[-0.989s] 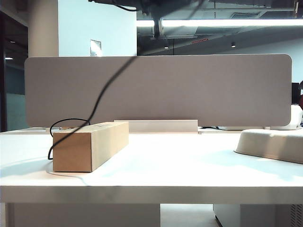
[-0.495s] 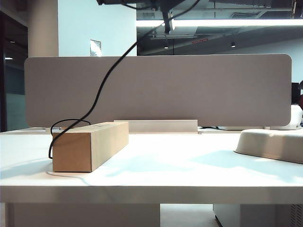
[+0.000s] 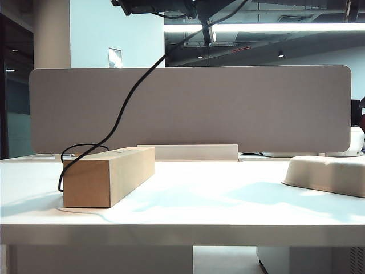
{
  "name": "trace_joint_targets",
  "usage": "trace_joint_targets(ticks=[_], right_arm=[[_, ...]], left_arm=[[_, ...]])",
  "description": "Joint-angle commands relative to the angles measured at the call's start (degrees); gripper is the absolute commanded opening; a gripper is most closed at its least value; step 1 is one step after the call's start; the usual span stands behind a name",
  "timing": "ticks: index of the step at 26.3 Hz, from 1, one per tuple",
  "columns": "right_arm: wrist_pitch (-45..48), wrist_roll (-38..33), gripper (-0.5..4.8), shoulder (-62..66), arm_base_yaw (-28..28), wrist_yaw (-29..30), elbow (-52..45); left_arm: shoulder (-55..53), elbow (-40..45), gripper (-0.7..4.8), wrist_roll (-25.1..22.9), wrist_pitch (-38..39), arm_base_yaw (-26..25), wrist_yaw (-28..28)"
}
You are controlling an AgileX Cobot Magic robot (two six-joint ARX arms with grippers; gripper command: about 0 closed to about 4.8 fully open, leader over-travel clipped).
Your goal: Pick up the charging cable and the phone, plug the charging cable into the charging port on the phone, and finally place them back on the table.
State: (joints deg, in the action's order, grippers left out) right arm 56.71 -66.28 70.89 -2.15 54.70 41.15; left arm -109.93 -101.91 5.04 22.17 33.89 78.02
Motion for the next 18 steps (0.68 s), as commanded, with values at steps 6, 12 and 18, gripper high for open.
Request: trace_joint_targets(ticks=[6,12,18], right_arm=[[2.32,0.04,-0.07,-0.39,-0.02,0.57,0.44],[2.32,0.07,-0.07,-0.39,-0.02,0.59,0.44],[2.29,0.09,-0.07,-0.39,-0.02,0.61,0.44]], left_arm=[[-0.94,-0.11,-0.06,0.15,-0.04,-0.5,0.66],[-0.94,-0.11,-0.06,0.15,-0.44,-0.98,0.63],[-0.94,-0.11,-0.06,1.92,-1.95,-1.14,0.48]])
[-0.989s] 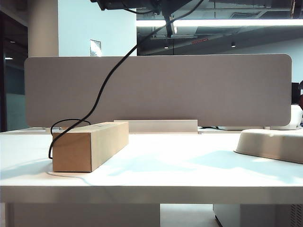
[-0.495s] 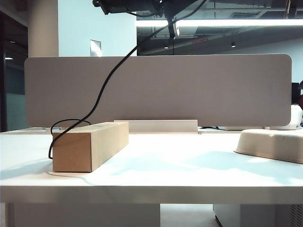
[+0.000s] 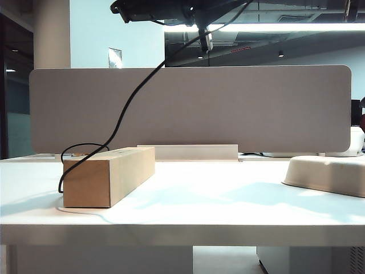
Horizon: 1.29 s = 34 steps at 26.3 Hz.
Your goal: Pick up the charging cable and the phone, plug the charging cable into the charging port on the phone, and finally place them back on the table.
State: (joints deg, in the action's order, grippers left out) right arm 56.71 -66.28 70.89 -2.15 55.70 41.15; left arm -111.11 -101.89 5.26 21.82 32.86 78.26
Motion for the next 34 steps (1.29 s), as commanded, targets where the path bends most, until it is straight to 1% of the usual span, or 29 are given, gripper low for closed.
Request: trace_joint_targets(ticks=[1,8,15,28,32,34], right_arm=[[2.29,0.09,-0.07,-0.39,-0.02,-0.39,0.44],[2.27,0.66,-0.07,-0.37,-0.02,-0.83,0.44],[2.27,0.7,-0.07,-0.37,-0.02,-3.04,0.44],[1.86,0.7,-0.07,-0.35,0.0,-2.32,0.44],[1.86,0.7,-0.07,-0.35,0.0,-1.55,0.44],[1.86,0.72,-0.07,-0.35,0.0,-1.57,0.44]], left_arm=[[0.24,-0.13,-0.06,2.29,-2.1,-0.13,0.26],[0.24,-0.13,-0.06,2.93,-2.67,-0.09,0.24],[0.24,-0.13,-0.06,3.56,-2.6,-0.09,0.42],[0.24,-0.13,-0.06,3.8,-3.02,-0.02,-0.02],[0.24,-0.15,-0.06,6.01,-5.53,-0.02,-1.09],[0.24,-0.15,-0.06,6.16,-5.68,-0.02,-1.07]])
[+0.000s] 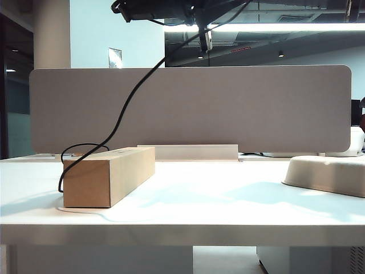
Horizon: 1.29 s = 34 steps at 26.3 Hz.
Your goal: Pick up the charging cable and the phone, plug the charging cable into the charging port on the phone, and finally place them back on the table.
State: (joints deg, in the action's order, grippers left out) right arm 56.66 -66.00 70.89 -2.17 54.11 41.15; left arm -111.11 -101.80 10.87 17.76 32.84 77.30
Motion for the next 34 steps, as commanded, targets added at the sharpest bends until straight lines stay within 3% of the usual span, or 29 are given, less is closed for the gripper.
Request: trace_joint_targets(ticks=[1,17,34], right_arm=[[1.9,0.48,-0.07,-0.35,0.02,0.02,0.44],[-1.16,4.33,-0.07,-0.31,0.0,-0.42,0.44],[-0.87,3.04,-0.07,-0.33,0.02,0.07,0.44]], left_arm=[[0.24,-0.24,-0.06,0.66,-1.6,0.0,-0.09],[0.24,-0.24,-0.06,1.6,-1.62,0.02,-0.02],[0.24,-0.24,-0.06,1.57,-2.47,0.0,-0.13]])
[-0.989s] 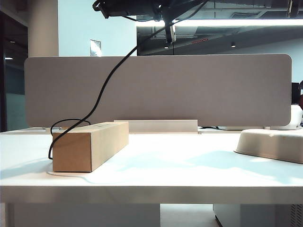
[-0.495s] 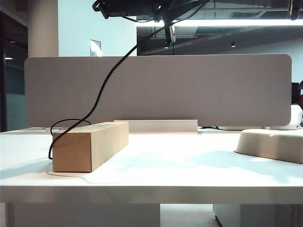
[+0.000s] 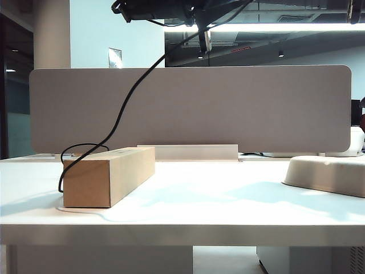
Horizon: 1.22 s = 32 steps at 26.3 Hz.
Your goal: Pick up the charging cable and the phone, plug the charging cable into the charging port on the phone, and finally place them back on the table.
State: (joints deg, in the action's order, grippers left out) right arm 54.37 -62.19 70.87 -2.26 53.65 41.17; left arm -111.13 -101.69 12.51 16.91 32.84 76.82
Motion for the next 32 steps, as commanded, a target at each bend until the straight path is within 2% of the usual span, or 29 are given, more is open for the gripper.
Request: trace_joint_targets(ticks=[1,8,32], right_arm=[[1.79,-0.83,-0.07,-0.31,0.11,0.5,0.42],[5.84,-3.87,-0.07,-0.31,0.11,0.11,0.42],[5.75,-4.09,-0.07,-0.31,0.11,1.51,0.42]], left_arm=[[0.26,-0.35,-0.06,-0.07,-1.62,0.0,0.35],[0.24,-0.35,-0.06,-0.07,-1.62,0.0,0.57],[0.26,-0.35,-0.06,0.15,-4.33,0.24,0.98]])
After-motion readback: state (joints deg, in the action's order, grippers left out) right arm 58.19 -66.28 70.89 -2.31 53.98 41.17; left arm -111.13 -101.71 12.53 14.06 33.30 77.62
